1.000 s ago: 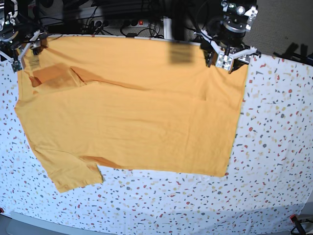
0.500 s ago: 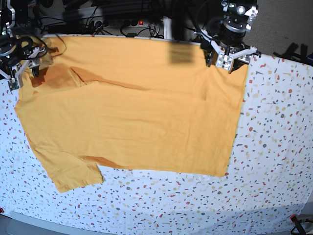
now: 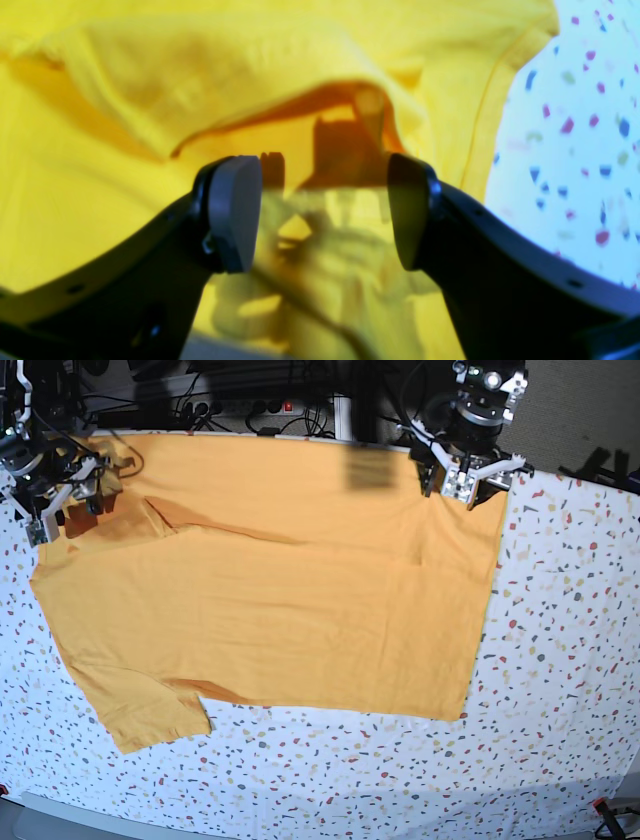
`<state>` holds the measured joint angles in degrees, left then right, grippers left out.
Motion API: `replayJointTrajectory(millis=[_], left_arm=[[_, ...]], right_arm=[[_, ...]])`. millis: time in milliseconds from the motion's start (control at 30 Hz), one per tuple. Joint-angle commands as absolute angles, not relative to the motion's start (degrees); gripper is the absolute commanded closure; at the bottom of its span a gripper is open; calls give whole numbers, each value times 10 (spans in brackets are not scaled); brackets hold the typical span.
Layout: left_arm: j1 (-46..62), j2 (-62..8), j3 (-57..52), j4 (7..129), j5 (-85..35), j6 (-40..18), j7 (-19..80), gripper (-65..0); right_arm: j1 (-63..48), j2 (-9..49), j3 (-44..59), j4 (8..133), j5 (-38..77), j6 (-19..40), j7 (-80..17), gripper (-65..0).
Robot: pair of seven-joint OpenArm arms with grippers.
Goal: Fold the T-shirt properly
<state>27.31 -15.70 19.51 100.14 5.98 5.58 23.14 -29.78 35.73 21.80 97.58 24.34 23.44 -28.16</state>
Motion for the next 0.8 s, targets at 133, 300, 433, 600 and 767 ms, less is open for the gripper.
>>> replayJointTrajectory(millis=[133, 300, 433, 600, 767], left_arm=[[282, -162, 196, 998, 60, 52, 271, -371], [283, -162, 196, 998, 60, 52, 272, -371], [283, -162, 196, 998, 60, 52, 272, -371], [282, -162, 196, 998, 60, 52, 271, -371], [282, -162, 196, 998, 64, 52, 269, -371]], right_arm=[[-174, 366, 152, 892, 247, 233, -266, -390], [-35, 332, 85, 823, 241, 219, -267, -390], [28, 303, 79, 820, 241, 219, -276, -390], [67, 297, 79, 820, 243, 219, -314, -390], [66, 297, 79, 822, 243, 231, -351, -390]])
